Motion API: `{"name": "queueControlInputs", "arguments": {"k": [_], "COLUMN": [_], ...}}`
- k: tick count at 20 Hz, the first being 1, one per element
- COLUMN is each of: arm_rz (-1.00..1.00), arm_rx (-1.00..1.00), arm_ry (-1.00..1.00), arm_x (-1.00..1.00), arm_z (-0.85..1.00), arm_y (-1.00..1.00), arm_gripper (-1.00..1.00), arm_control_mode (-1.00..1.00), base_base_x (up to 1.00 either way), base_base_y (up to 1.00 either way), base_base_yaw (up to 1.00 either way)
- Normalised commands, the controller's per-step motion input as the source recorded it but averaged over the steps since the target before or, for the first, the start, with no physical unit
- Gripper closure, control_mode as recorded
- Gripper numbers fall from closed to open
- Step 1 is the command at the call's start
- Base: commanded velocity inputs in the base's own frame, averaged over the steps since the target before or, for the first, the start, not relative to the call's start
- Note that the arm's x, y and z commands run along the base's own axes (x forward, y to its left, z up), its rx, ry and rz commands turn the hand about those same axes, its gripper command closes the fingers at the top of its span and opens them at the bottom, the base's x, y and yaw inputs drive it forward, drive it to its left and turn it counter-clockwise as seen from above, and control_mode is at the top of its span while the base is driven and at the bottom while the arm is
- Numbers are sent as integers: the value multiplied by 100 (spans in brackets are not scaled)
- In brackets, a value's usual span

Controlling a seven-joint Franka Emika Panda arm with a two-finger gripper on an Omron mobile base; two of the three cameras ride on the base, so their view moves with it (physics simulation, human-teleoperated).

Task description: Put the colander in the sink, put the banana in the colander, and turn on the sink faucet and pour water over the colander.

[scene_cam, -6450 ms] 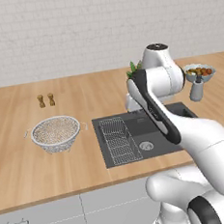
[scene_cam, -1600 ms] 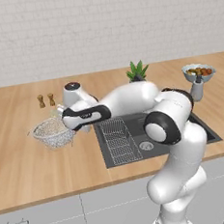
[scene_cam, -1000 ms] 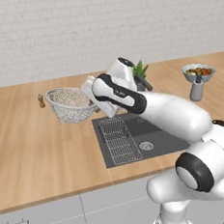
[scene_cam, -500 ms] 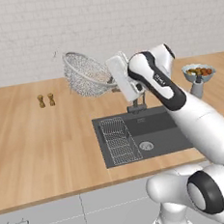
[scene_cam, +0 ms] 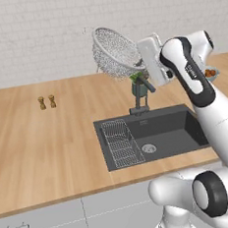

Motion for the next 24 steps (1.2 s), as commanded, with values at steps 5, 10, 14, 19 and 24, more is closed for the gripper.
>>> {"name": "queueControlInputs", "arguments": {"k": [5,10,14,19,24], "arm_rz": [-17,-18,-18,-19,-20], "arm_rx": [-4,-2,0,0,0], "arm_ry": [-6,-7,-2,0,3], "arm_x": [0,0,0,0,0], "arm_z": [25,17,4,-1,-23], "arm_y": [-100,-100,-100,-100,-100], "arm_gripper": [100,100,100,100,100], "arm_control_mode": [-100,-100,-100,-100,-100], "base_base_x": [0,0,0,0,0], "base_base_y": [0,0,0,0,0], "base_base_yaw": [0,0,0,0,0]}}
